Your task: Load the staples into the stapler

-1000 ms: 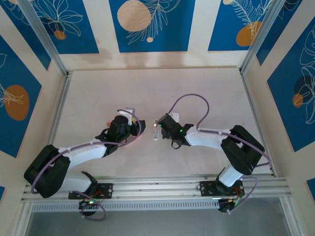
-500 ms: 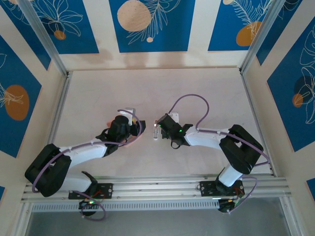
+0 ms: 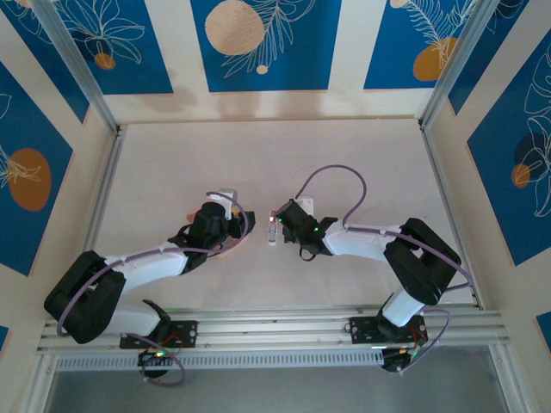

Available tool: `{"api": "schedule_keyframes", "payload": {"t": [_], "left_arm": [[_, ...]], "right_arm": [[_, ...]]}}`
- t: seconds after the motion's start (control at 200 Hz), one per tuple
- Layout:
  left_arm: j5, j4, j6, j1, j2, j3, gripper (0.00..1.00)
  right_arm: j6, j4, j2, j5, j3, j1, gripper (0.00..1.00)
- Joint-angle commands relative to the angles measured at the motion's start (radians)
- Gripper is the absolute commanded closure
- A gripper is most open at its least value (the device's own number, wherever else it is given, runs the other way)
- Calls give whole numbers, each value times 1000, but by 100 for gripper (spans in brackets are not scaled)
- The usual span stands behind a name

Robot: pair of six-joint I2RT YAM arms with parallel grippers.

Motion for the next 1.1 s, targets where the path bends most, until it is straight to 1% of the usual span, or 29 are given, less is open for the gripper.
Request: {"api": "schedule_keyframes", "payload": {"t": [0.0, 1.09], "left_arm": [[18, 24, 24, 12, 8, 10, 39], [18, 10, 23, 11, 4, 13, 39]], "right_arm": [[3, -1, -13, 22, -15, -6, 83], [-7, -8, 17, -11, -36, -19, 84]]}}
